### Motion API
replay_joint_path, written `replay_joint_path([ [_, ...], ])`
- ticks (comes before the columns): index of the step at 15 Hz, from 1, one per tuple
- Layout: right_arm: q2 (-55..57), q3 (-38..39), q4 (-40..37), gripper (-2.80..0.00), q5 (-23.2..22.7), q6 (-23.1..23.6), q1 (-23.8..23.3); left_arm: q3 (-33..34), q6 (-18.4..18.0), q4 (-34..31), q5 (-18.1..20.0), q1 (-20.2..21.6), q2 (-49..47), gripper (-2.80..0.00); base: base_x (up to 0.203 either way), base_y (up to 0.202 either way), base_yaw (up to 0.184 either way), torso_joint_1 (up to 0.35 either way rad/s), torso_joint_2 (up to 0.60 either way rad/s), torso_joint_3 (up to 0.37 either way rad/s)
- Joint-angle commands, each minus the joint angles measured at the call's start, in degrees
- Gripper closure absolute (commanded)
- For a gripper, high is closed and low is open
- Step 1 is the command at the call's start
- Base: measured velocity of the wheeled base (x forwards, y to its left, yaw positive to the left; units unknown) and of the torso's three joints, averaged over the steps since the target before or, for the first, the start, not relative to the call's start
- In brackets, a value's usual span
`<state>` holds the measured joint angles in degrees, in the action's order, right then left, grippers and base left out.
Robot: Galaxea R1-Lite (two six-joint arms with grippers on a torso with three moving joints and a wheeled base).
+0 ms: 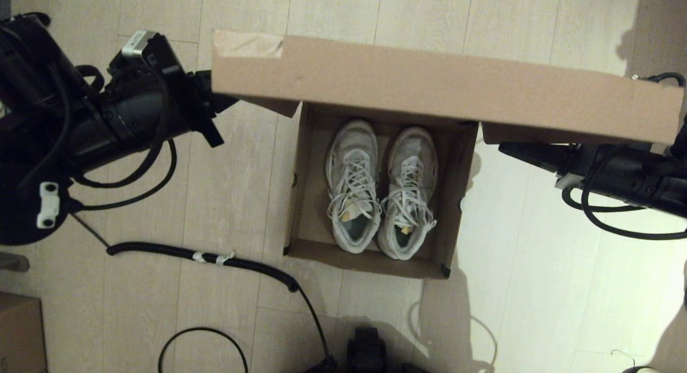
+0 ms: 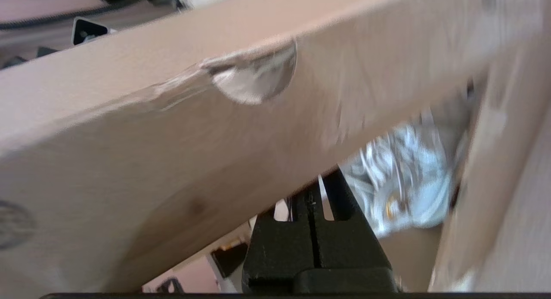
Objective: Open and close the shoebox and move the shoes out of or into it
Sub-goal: Open the shoe box
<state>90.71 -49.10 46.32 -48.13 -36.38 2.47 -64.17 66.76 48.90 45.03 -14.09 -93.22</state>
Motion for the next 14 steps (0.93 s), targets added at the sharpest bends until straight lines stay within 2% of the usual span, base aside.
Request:
replay_joint_path([
  [1,2.0,-3.14,0.34,0.0,-0.22,-0.54,-0.01,-3.28,0.39,0.18,0.17,-0.47,-2.37,0.0,0.0,0.0,0.0,0.0,0.0,0.0],
  [5,7.05,-10.56,0.32,0.0,1.03,-1.69,-0.07,-5.24,0.34,0.19,-0.03,0.43,-4.64,0.0,0.0,0.0,0.0,0.0,0.0,0.0],
  [12,14.6,-26.44,0.13,0.0,1.33,-7.07,-3.13,-1.96,-0.2,0.41,-0.73,1.74,-4.45,0.0,0.0,0.0,0.0,0.0,0.0,0.0],
  [14,14.81,-27.28,0.0,0.0,1.12,-7.56,-4.08,-0.05,-0.71,0.5,-0.73,2.04,-3.98,0.0,0.0,0.0,0.0,0.0,0.0,0.0],
])
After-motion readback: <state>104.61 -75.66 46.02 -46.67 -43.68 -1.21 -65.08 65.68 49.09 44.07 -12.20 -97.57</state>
